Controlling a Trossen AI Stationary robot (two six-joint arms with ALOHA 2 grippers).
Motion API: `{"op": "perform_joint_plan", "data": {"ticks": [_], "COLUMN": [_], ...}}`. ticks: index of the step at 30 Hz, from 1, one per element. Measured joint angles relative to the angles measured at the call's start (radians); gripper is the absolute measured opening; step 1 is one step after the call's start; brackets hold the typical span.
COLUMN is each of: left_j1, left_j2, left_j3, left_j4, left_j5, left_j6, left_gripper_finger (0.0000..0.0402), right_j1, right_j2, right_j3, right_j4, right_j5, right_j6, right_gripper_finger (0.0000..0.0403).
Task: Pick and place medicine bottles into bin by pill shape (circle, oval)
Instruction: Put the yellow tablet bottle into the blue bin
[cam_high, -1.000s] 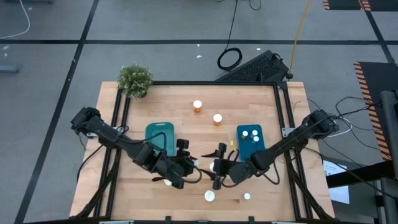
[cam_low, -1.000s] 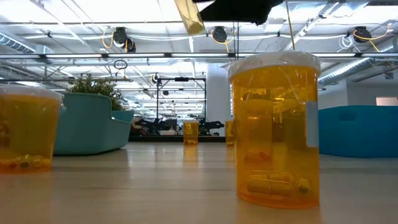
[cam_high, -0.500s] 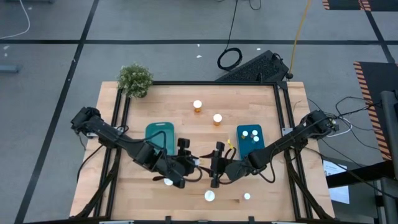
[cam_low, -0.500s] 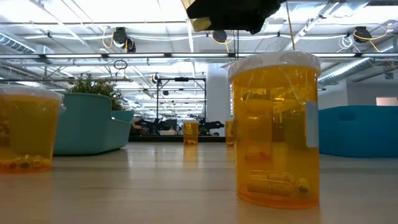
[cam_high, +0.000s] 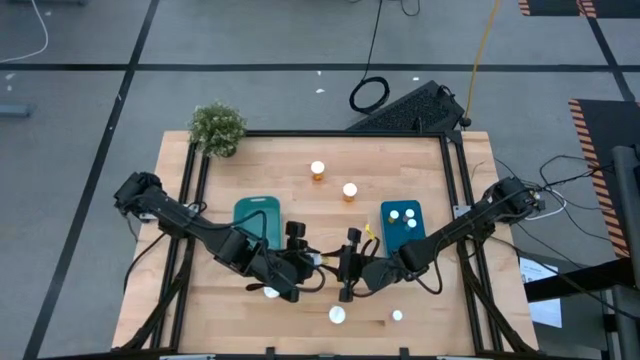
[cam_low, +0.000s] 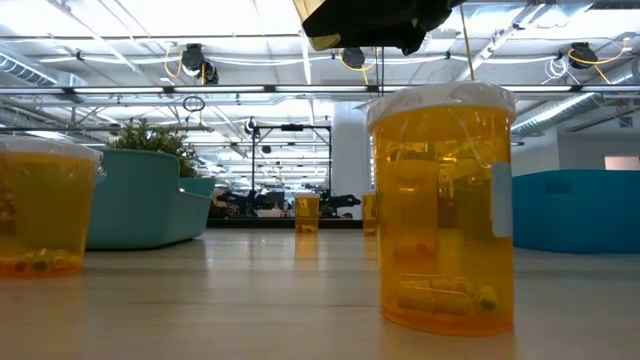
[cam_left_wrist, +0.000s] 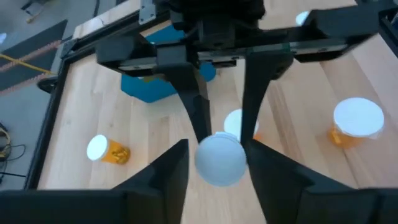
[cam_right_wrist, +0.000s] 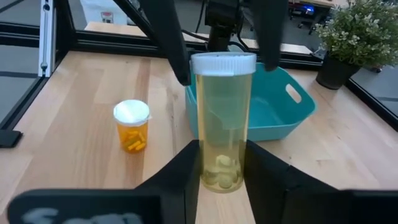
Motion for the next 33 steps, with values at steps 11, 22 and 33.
{"op": "perform_joint_plan", "data": {"ticks": [11, 22, 33], "left_j1": [-0.072, -0.033, 0.022], "left_j2": [-0.062, -0.128, -0.127], "left_j3": [0.0, -0.185, -0.433], "left_j4": [0.003, 0.268, 0.955], "left_j5": [-0.191, -0.232, 0.005], "left_j6": [-0.001, -0.037, 0.021], "left_gripper_finger": [0.0296, 0.0294, 0.026], "right_j1": [0.023, 0.087, 0.122], "right_j2": [-0.044, -0.164, -0.221], "right_j3": [-0.001, -0.001, -0.075], "right_j4": [-0.041, -0.111, -0.037], "right_j5": [-0.001, 0.004, 0.092], "right_j6": [0.003, -0.013, -0.026], "right_gripper_finger": [0.0104, 0.0105, 0.0104]}}
